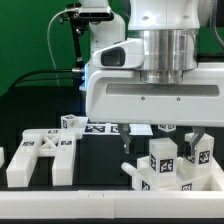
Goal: Assemble chair
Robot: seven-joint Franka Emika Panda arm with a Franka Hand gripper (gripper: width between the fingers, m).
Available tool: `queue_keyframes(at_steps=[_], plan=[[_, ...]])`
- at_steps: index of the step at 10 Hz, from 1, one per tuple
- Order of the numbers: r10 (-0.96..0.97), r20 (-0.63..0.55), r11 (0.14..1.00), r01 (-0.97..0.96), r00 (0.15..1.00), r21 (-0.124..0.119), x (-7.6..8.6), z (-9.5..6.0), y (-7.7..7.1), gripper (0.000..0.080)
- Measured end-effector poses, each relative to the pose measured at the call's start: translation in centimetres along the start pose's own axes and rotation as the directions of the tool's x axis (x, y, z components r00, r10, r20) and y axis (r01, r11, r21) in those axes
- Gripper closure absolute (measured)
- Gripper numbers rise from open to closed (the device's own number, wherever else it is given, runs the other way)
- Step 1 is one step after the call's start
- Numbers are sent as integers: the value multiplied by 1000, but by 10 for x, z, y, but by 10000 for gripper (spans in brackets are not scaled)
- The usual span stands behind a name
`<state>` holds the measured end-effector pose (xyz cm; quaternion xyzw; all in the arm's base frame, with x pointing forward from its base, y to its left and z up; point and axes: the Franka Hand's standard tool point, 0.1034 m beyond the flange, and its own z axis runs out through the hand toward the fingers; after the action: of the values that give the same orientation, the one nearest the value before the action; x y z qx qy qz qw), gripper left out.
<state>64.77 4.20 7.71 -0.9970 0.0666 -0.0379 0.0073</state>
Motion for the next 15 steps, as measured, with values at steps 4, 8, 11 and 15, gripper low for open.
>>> queue_keyframes(at_steps=[4, 8, 11, 15], plan=[[85, 2, 996, -85, 996, -3, 0, 2, 1, 427], [445, 3, 896, -445, 896, -2, 0, 1, 1, 515], [895, 23, 446, -895, 446, 7, 0, 1, -2, 515], [974, 45, 223, -975, 223, 3, -3, 4, 1, 515]])
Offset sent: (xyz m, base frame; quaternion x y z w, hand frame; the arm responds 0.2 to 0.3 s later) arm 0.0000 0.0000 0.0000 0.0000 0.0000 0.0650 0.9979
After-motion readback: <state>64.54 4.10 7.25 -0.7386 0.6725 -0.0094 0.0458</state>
